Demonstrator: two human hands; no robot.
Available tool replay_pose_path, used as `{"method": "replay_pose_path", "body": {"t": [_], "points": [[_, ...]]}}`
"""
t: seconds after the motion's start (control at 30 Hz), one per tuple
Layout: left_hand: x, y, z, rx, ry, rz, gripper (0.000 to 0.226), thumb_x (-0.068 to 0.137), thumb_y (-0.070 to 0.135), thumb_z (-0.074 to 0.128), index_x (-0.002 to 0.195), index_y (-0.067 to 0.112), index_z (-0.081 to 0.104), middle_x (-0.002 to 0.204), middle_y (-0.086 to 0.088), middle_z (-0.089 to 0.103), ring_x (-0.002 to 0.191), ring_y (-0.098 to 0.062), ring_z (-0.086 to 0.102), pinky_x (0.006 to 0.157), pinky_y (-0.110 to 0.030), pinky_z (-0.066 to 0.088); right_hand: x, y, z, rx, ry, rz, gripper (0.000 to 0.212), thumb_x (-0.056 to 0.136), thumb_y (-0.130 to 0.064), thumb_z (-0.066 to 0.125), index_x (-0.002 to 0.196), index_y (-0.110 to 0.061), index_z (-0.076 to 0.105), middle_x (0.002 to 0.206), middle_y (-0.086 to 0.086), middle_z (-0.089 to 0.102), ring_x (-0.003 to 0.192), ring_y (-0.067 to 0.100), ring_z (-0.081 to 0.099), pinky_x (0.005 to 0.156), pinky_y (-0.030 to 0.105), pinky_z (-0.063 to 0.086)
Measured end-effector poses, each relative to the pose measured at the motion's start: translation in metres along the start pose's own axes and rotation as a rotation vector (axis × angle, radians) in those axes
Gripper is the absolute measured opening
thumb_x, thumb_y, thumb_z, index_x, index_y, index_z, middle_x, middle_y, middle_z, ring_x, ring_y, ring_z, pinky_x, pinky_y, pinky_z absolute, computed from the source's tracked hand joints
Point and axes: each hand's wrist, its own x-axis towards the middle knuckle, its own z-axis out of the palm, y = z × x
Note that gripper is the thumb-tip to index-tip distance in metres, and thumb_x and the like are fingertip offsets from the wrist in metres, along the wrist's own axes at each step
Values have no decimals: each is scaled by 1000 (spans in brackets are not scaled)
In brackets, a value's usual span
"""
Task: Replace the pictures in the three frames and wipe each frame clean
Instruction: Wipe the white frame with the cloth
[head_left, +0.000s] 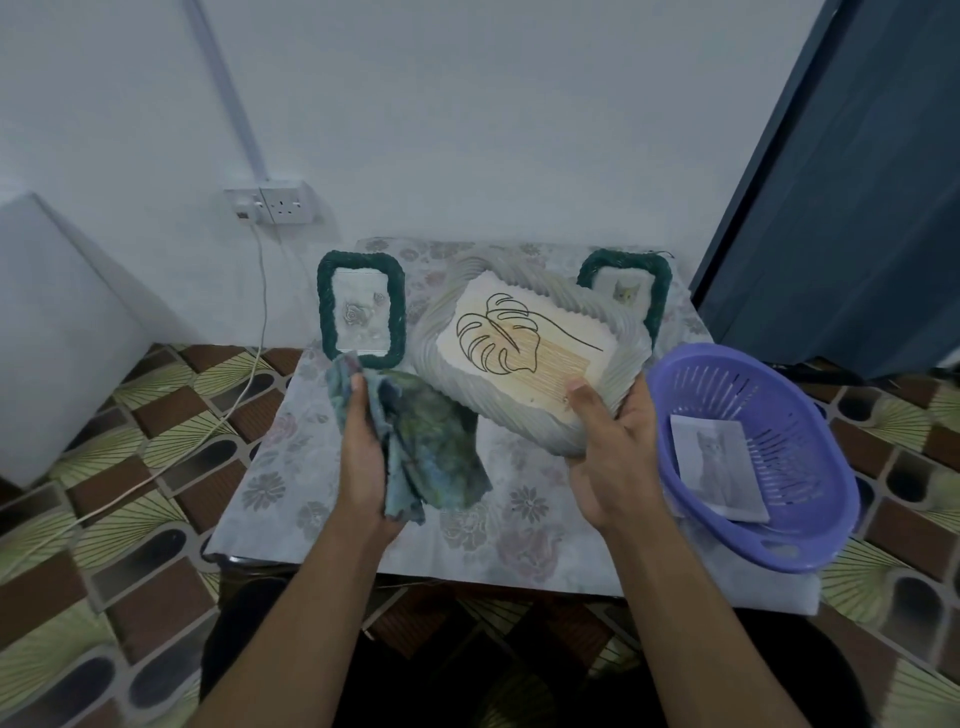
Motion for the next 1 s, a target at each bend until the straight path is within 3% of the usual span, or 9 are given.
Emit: {"method": "replay_pose_path", "body": {"t": [0.17, 0.3, 0.4, 0.5, 0.63, 0.7, 0.83, 0.9, 1.0], "points": [[1, 10, -3, 96, -58, 102, 65, 94, 59, 42, 135, 11, 57, 136, -18, 58, 127, -34, 55, 108, -51, 43, 1, -5, -4, 31, -7, 22, 42, 97, 4, 52, 128, -24, 57, 125, 5, 70, 118, 27, 65, 97, 55, 52], [4, 16, 7, 366, -89, 206, 38, 90, 40, 62, 118, 15, 62, 109, -2, 73, 110, -23, 67, 95, -42, 54, 1, -5, -3, 21, -36, 31, 40, 97, 4, 51, 129, -20, 56, 119, 3, 72, 113, 24, 67, 90, 47, 58], [6, 14, 15, 417, -55, 333, 22, 87, 24, 66, 109, 28, 67, 106, 5, 74, 110, -19, 67, 90, -38, 56, 1, -4, -2, 6, -50, 68, 39, 97, 3, 51, 129, -19, 55, 113, 0, 74, 107, 20, 70, 82, 38, 60], [8, 11, 22, 479, 69, 479, 18, 94, 26, 64, 92, 42, 71, 99, 13, 75, 104, -12, 69, 91, -38, 54, 2, -1, -2, 18, -27, 98, 37, 97, 1, 52, 129, -17, 56, 112, 0, 75, 105, 19, 70, 82, 37, 61], [7, 3, 33, 446, 303, 637, 5, 96, 34, 61, 91, 34, 63, 84, 21, 70, 87, 7, 66, 80, -22, 53, 1, 5, -1, 53, -5, 142, 30, 97, 1, 53, 118, -18, 62, 104, 0, 77, 96, 16, 73, 70, 30, 60], [7, 2, 35, 399, 321, 619, 2, 97, 34, 59, 97, 36, 60, 91, 23, 68, 88, 10, 64, 84, -21, 51, 1, 7, -2, 69, 11, 155, 29, 97, 1, 53, 115, -20, 62, 101, -2, 77, 92, 14, 74, 67, 28, 59], [8, 1, 25, 386, 114, 423, 40, 90, 33, 64, 128, 25, 57, 127, 0, 66, 119, -16, 62, 102, -43, 49, 4, 5, -6, 100, 60, 171, 31, 97, 1, 54, 121, -17, 61, 102, 1, 77, 92, 15, 74, 65, 28, 59], [5, -2, 20, 370, 17, 364, 54, 89, 23, 62, 140, 15, 48, 135, -8, 61, 123, -22, 59, 100, -42, 51, 6, 2, -8, 106, 74, 174, 34, 97, 1, 54, 127, -14, 59, 105, 3, 76, 92, 16, 74, 65, 29, 60], [2, -5, 18, 334, 13, 351, 54, 92, 14, 59, 143, 13, 44, 132, -7, 60, 117, -19, 63, 88, -33, 57, 9, -3, -9, 95, 60, 179, 34, 96, 1, 54, 126, -14, 59, 106, 3, 76, 95, 18, 73, 67, 30, 60]]}}
